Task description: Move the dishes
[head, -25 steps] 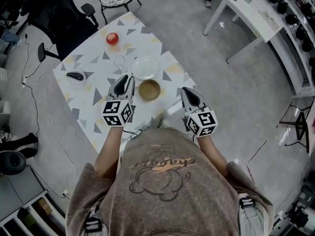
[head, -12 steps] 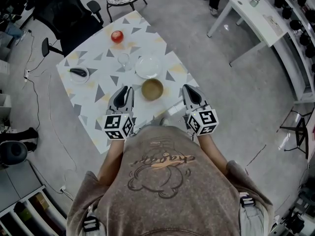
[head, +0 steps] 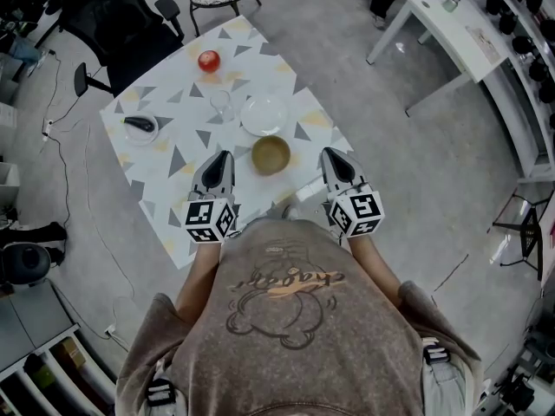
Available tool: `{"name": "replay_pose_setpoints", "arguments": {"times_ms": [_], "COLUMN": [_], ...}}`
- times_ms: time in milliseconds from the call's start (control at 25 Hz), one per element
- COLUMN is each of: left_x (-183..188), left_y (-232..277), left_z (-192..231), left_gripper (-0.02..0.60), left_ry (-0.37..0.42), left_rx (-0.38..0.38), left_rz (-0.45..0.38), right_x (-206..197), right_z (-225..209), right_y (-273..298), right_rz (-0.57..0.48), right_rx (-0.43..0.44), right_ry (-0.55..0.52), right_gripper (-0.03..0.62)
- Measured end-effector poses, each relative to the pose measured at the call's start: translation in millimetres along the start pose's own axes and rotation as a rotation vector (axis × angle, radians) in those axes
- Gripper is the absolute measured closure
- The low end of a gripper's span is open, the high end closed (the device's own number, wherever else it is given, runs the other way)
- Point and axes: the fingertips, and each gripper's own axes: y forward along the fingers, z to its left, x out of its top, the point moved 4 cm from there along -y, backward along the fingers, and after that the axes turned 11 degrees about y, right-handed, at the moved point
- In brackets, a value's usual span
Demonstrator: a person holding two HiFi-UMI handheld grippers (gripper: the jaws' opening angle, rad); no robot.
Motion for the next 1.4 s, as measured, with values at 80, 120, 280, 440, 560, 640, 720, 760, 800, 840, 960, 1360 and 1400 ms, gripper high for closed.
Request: {"name": "replay_pose_setpoints", "arguments": {"times_ms": [80, 120, 280, 440, 560, 640, 720, 760, 800, 840, 960, 1360, 1400], "left_x": [0, 0, 2, 2, 0, 0, 0, 1, 1, 1, 1, 2, 2], "left_y": [1, 2, 3, 4, 5, 6, 7, 8, 8, 8, 9, 15, 15], "left_z": [2, 3, 5, 5, 5, 5, 5, 5, 6, 6, 7, 6, 6], "left_gripper": [0.548, 0.549, 0.549, 0.551, 0.554, 0.554, 0.554, 0.553, 0.554, 0.554, 0.554, 0.554, 0.554], "left_ry": [-0.003, -0.005, -0.012, -0.014, -0.02, -0.023, -0.024, -0.026, -0.027, -0.029, -0.036, -0.05, -0.052], "left_rx": [0.003, 0.005, 0.005, -0.002, -0.003, -0.004, -0.006, -0.006, -0.006, -0.005, -0.005, -0.014, -0.014], "left_rz": [-0.003, -0.005, -0.011, -0.009, -0.007, -0.008, -0.007, -0.008, -0.008, -0.009, -0.01, -0.012, -0.012], "right_x": [-2, -2, -4, -5, -6, -7, -7, -6, -6, -6, -7, -6, -6], "right_z": [1, 1, 2, 3, 3, 3, 2, 2, 2, 2, 2, -1, -1], "right_y": [0, 0, 1, 1, 2, 3, 4, 4, 5, 5, 6, 8, 8], "right_rz": [0.002, 0.003, 0.007, 0.005, 0.006, 0.008, 0.01, 0.011, 0.012, 0.013, 0.019, 0.024, 0.025], "right_rx": [-0.001, -0.002, -0.006, -0.002, -0.001, -0.001, -0.002, -0.002, -0.002, -0.001, -0.003, -0.006, -0.006], "right_ry": [-0.003, -0.005, -0.011, -0.019, -0.018, -0.017, -0.017, -0.017, -0.018, -0.019, -0.021, -0.022, -0.022], "right_gripper": [0.592, 0.594, 0.594, 0.595, 0.595, 0.595, 0.595, 0.595, 0.595, 0.595, 0.595, 0.595, 0.595]}}
